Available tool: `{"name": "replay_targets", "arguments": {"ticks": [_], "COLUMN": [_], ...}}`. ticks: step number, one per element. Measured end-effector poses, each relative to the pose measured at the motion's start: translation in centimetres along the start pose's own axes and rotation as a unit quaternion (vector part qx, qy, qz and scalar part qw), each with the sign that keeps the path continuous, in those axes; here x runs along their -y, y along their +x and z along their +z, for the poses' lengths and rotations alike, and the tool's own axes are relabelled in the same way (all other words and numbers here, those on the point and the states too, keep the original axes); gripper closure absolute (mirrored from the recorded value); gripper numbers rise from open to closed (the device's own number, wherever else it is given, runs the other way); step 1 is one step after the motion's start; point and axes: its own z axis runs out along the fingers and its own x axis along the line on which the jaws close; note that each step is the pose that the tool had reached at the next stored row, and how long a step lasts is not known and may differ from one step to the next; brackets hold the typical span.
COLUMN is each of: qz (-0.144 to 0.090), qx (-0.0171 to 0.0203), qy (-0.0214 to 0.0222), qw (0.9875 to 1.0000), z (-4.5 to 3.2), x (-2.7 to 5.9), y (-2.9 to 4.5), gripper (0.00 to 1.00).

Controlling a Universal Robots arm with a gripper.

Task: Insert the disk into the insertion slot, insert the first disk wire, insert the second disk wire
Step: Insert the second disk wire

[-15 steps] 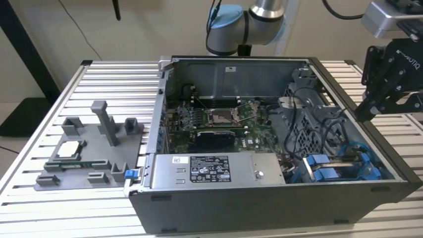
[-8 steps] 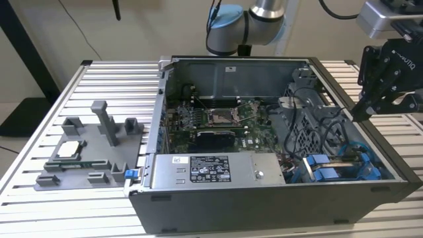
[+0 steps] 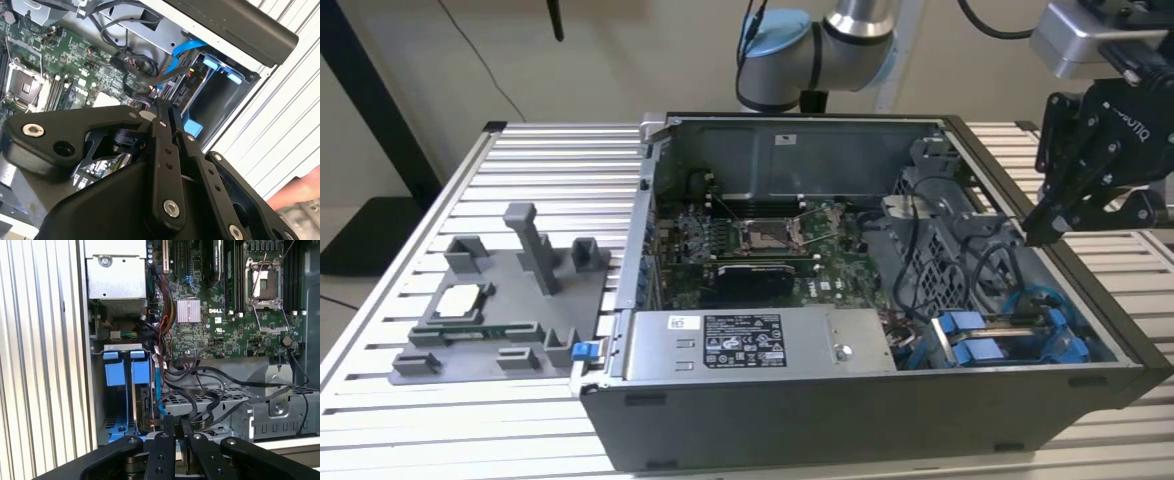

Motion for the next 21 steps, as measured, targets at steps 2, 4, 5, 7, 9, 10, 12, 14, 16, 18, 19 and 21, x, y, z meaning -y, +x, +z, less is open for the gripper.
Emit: {"name": "replay_targets", "arguments": {"ticks": [2, 4, 5, 7, 9, 10, 12, 14, 16, 18, 19, 21], "qz": [0.000, 0.000, 0.000, 0.000, 0.000, 0.000, 0.000, 0.000, 0.000, 0.000, 0.000, 0.000], "qx": [0.0002, 0.0003, 0.0004, 0.0005, 0.0005, 0.0006, 0.0007, 0.0009, 0.0009, 0.0009, 0.0010, 0.0010], "qy": [0.0000, 0.0000, 0.0000, 0.0000, 0.0000, 0.0000, -0.0001, 0.0000, -0.0001, -0.0001, -0.0001, -0.0001], "qw": [1.0000, 1.0000, 1.0000, 1.0000, 1.0000, 1.0000, 1.0000, 1.0000, 1.0000, 1.0000, 1.0000, 1.0000], "z": [-0.01, -0.01, -0.01, -0.01, -0.02, -0.02, -0.03, -0.03, -0.04, -0.04, -0.04, -0.03], "x": [-0.17, -0.33, -0.42, -0.57, -0.74, -0.84, -1.03, -1.23, -1.29, -1.30, -1.30, -1.33], "y": [0.03, 0.06, 0.08, 0.10, 0.13, 0.15, 0.19, 0.25, 0.26, 0.26, 0.26, 0.26], "gripper": [1.00, 1.00, 1.00, 1.00, 1.00, 1.00, 1.00, 1.00, 1.00, 1.00, 1.00, 1.00]}}
